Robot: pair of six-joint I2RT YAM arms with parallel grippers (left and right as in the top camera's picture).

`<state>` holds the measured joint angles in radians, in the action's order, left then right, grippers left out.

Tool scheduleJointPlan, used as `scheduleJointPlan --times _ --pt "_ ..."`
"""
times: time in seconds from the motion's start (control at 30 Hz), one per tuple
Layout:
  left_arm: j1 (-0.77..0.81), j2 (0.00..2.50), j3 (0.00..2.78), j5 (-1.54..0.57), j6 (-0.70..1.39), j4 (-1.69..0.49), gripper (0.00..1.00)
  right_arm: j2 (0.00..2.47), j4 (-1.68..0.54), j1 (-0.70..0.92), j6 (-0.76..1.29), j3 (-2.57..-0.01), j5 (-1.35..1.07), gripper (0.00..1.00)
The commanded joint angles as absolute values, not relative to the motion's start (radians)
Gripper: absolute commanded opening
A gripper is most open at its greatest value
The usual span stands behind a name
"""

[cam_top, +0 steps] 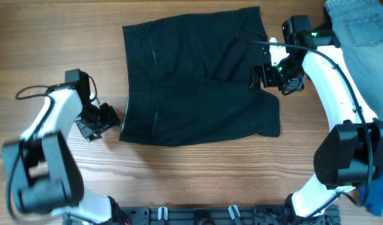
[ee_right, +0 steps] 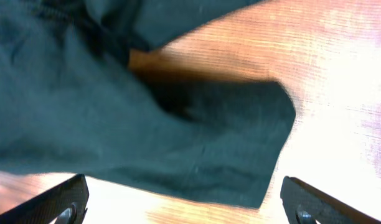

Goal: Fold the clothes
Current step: 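Fold the right leg up toward the waistband with the right gripper, then grasp the bottom corners of the shorts with both grippers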

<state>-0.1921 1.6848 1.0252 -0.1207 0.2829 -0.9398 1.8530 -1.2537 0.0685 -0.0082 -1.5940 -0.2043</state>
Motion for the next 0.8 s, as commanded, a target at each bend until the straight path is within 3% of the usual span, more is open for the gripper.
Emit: scheduleJointPlan --times 0.0,0.17,0.37,0.63,0.77 --pt "-0.17 1.406 1.044 -0.107 0.267 -0.976 0.69 1.753 -1.309 0.069 0.07 -1.671 -0.244 1.0" --pt "-0.138 1.158 1.044 -0.108 0.383 -1.11 0.7 1.626 -1.398 0.069 0.267 -1.646 -0.198 1.0" --pt "-0.06 1.097 0.992 -0.074 0.585 -1.129 0.7 1.578 -1.351 0.069 0.442 -1.454 -0.176 1.0" --pt "0.079 1.213 0.796 -0.024 0.87 -0.921 0.6 1.578 -1.182 0.069 0.579 -1.193 -0.179 1.0" --pt "0.139 1.309 0.73 0.006 0.968 -0.772 0.63 1.578 -1.133 0.069 0.633 -1.144 -0.179 1.0"
